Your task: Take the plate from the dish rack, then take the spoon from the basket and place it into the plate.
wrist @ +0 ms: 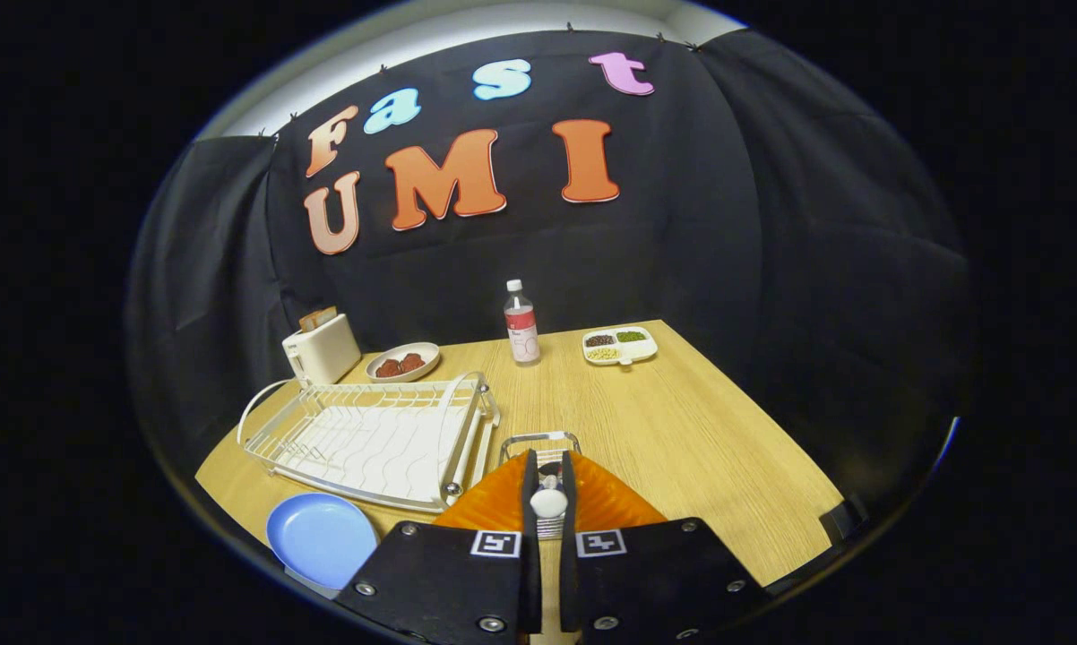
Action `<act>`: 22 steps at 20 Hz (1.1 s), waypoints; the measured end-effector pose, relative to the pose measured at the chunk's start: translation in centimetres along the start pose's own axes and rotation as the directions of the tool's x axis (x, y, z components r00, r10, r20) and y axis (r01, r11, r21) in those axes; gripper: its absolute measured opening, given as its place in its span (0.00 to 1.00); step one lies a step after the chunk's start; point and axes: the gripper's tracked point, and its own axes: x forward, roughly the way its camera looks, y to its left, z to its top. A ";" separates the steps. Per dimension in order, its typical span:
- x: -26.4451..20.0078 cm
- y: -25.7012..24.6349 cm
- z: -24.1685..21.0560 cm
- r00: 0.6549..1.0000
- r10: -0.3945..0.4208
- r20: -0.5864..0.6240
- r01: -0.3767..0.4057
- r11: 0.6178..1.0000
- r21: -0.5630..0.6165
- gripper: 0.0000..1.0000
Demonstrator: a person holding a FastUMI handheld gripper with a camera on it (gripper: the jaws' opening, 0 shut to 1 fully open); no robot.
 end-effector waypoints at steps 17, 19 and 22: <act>-12.3 18.4 0.0 0.994 0.090 0.058 -0.088 0.996 -0.031 0.08; -12.2 21.0 -1.5 0.990 0.133 0.041 -0.131 0.991 -0.037 0.08; -11.0 24.0 -4.3 0.981 0.191 0.012 -0.191 0.981 -0.013 0.08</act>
